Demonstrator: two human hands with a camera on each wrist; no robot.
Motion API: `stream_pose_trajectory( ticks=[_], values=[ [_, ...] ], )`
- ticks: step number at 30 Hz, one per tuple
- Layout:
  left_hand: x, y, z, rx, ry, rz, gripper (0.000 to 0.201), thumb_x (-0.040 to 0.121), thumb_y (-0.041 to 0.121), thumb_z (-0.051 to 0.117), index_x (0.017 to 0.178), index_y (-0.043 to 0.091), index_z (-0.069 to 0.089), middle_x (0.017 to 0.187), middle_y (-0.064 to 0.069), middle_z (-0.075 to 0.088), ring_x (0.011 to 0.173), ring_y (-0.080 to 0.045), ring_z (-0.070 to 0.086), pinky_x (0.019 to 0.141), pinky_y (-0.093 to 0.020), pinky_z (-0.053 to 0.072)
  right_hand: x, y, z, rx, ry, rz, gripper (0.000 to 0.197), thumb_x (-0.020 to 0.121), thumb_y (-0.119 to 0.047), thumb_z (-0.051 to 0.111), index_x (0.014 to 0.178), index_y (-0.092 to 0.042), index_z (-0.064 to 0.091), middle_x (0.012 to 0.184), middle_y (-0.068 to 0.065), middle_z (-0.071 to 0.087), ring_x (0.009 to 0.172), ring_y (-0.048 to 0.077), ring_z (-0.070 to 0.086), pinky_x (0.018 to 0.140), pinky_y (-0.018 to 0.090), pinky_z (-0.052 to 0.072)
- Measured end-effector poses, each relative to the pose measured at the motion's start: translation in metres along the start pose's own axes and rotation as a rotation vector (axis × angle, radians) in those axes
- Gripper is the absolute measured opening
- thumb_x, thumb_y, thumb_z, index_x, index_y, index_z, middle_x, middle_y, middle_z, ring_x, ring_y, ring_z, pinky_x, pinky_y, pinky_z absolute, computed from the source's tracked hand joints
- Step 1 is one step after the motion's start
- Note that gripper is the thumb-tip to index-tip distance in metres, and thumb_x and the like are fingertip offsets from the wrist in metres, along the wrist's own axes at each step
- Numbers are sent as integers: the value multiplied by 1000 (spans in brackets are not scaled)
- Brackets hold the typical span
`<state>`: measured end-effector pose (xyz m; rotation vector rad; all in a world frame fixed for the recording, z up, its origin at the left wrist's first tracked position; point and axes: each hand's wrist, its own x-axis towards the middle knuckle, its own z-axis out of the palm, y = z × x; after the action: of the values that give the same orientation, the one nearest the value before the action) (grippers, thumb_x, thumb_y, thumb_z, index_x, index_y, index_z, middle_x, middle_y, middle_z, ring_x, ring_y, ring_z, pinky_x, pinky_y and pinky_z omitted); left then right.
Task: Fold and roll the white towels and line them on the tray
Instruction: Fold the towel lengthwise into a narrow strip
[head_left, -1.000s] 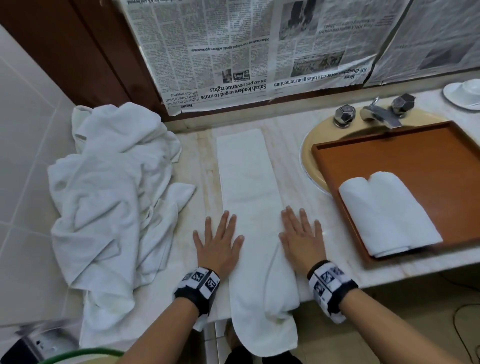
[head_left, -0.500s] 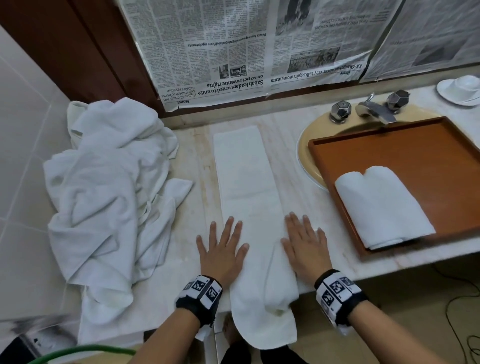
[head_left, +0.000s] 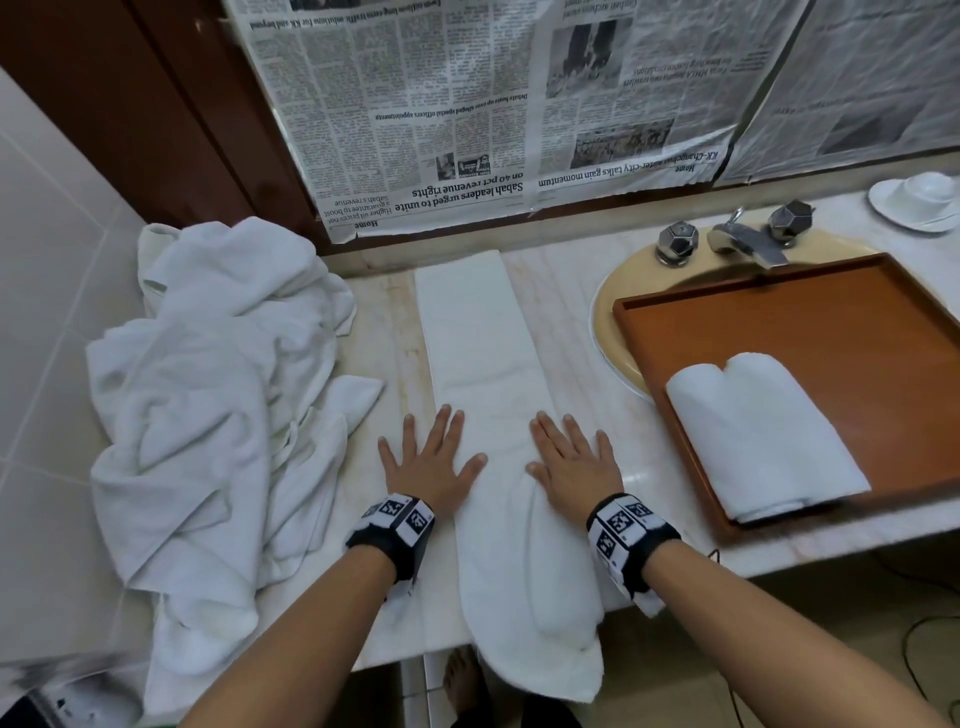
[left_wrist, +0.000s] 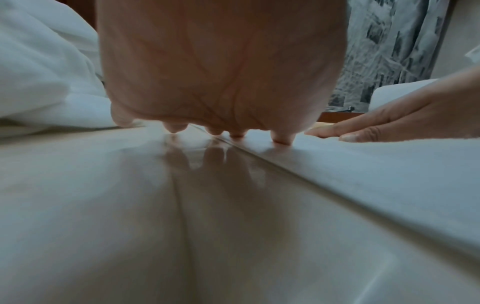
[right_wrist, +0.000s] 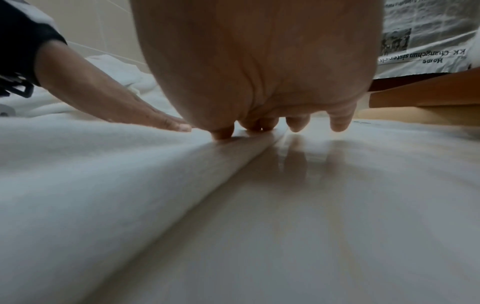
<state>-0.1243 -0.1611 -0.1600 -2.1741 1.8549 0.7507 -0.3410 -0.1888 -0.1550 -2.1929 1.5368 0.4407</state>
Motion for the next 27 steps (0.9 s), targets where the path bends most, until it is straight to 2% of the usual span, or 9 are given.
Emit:
stream_pose_trajectory(
  ticks=[5, 9, 12, 14, 15, 19, 22, 25, 27],
  values=[
    [46, 2, -33, -29, -34, -18, 75, 93, 75, 16, 153, 43, -15, 159, 23, -24, 150, -29, -21, 115, -63, -13, 48, 1, -27, 8, 36, 18, 58, 106, -45, 13, 156, -29, -9, 162, -15, -18, 151, 18, -12, 119, 52, -1],
    [51, 5, -42, -131, 28, 2, 69, 98, 64, 27, 157, 40, -1, 163, 22, -13, 152, -28, -12, 117, -63, -4, 49, -1, -36, 81, 165, -12, 58, 105, -42, 19, 158, -22, 2, 165, -9, -6, 152, 16, -7, 120, 47, 1],
    [23, 7, -28, -136, 58, 49, 68, 99, 62, 33, 157, 41, 5, 164, 21, -9, 152, -26, -9, 118, -62, 0, 20, -7, -17, 47, 132, -119, 74, 91, -58, -4, 158, -26, 1, 164, -13, -6, 151, 13, -8, 120, 46, -1],
    [3, 7, -12, -110, 32, 68, 67, 98, 63, 32, 156, 43, 4, 163, 22, -9, 152, -24, -11, 117, -61, -1, 5, -6, -2, 5, 70, -147, 84, 79, -59, -18, 157, -29, -4, 163, -16, -12, 151, 13, -12, 119, 48, -3],
    [-4, 6, -4, -93, 16, 69, 67, 98, 64, 30, 156, 44, 2, 163, 23, -11, 152, -23, -12, 117, -61, -2, 2, -2, 3, 1, 58, -137, 83, 80, -58, -19, 157, -31, -6, 162, -17, -15, 150, 13, -13, 119, 48, -3],
    [-4, -4, 8, -60, 32, 63, 69, 97, 68, 25, 155, 45, -4, 160, 27, -16, 151, -21, -16, 118, -61, -4, -2, 22, 5, 7, 87, 9, 55, 105, -45, 7, 156, -32, -8, 161, -19, -16, 151, 16, -11, 119, 50, 1],
    [-1, -3, 8, -82, 48, 48, 69, 97, 68, 24, 155, 44, -4, 160, 27, -15, 151, -21, -16, 117, -61, -5, -12, 24, 2, 26, 144, 58, 54, 106, -38, 15, 158, -26, 1, 164, -12, -6, 152, 18, -6, 121, 50, 3],
    [3, 2, 10, -81, 62, 19, 67, 97, 68, 21, 154, 45, -7, 160, 28, -16, 151, -22, -17, 116, -62, -6, -28, 6, 8, 47, 148, -79, 67, 95, -48, -1, 158, -25, 7, 165, -11, -1, 152, 15, -4, 120, 47, 3],
    [10, 3, 6, -79, 66, -1, 67, 97, 68, 18, 154, 45, -9, 159, 29, -18, 151, -24, -17, 116, -63, -7, -29, 0, 15, 13, 94, -127, 79, 84, -52, -11, 158, -27, 3, 164, -14, -5, 152, 13, -5, 120, 47, 2]
  ],
)
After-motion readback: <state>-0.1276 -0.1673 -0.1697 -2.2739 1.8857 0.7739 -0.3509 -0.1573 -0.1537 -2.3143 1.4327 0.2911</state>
